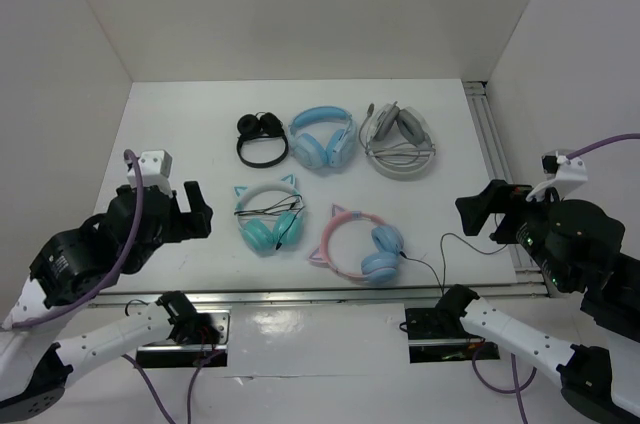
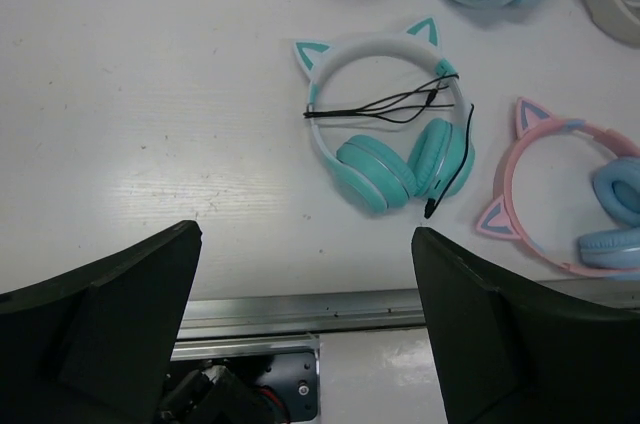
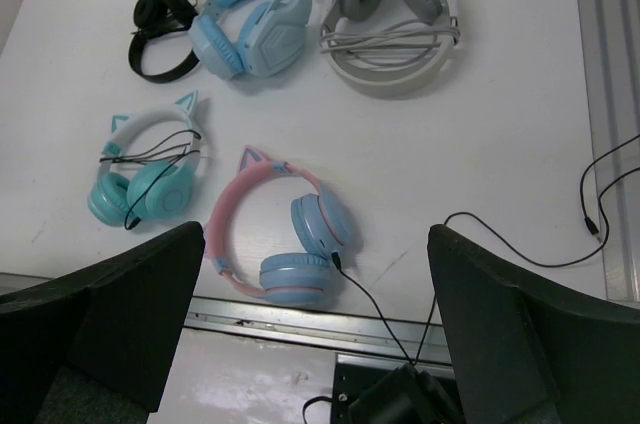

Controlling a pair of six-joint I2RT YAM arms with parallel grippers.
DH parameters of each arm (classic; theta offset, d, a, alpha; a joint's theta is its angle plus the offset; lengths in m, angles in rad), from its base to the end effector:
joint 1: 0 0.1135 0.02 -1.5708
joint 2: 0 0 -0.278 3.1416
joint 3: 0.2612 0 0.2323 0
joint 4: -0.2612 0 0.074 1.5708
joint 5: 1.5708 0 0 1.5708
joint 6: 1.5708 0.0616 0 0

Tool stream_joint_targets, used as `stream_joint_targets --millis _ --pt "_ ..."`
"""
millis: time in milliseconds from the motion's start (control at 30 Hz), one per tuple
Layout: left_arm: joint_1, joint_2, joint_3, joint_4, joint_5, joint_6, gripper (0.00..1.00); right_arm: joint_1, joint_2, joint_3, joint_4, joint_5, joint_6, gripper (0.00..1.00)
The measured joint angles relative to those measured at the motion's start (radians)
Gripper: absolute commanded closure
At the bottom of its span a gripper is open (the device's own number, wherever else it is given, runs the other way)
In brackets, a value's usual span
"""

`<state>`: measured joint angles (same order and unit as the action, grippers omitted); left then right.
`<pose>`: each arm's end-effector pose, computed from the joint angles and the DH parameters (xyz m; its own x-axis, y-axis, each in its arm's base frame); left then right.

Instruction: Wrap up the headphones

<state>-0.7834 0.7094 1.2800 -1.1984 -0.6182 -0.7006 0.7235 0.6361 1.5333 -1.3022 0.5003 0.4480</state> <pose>0.0720 -0.0213 0.3933 -0.4746 -0.2687 -0.8382 -0.0827 0.9617 -0.2615 0.0249 -0.0174 0.4410 -0.3746 0.1762 -0.9103 -0.0978 0.9688 0.2278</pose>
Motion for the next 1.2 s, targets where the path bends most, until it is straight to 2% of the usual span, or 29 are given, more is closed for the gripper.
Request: stream_joint_targets --millis 233,600,767,933,1100,1200 --pt "0.000 0.050 -0.075 0.145 0.137 0.153 0.00 -0.002 0.000 -0.026 0.003 0.000 0.002 0.00" --pt "-0.107 0.585 -0.107 0.527 0.420 0.253 0.00 -0.050 0.004 -0.150 0.056 -0.092 0.000 0.00" --pt "-0.130 0.790 -0.116 0.634 0.442 0.249 0.00 -0.050 -0.006 -0.195 0.109 -0.162 -0.002 0.00" --pt "-0.134 0.917 -0.121 0.725 0.462 0.248 0.00 -0.050 -0.013 -0.218 0.143 -0.214 -0.003 0.00" --pt "-0.133 1.007 -0.114 0.789 0.491 0.252 0.06 -0.057 -0.020 -0.222 0.154 -0.252 -0.005 0.00" --pt "-0.128 1.060 -0.093 0.812 0.514 0.254 0.14 -0.060 -0.035 -0.233 0.161 -0.267 -0.005 0.00"
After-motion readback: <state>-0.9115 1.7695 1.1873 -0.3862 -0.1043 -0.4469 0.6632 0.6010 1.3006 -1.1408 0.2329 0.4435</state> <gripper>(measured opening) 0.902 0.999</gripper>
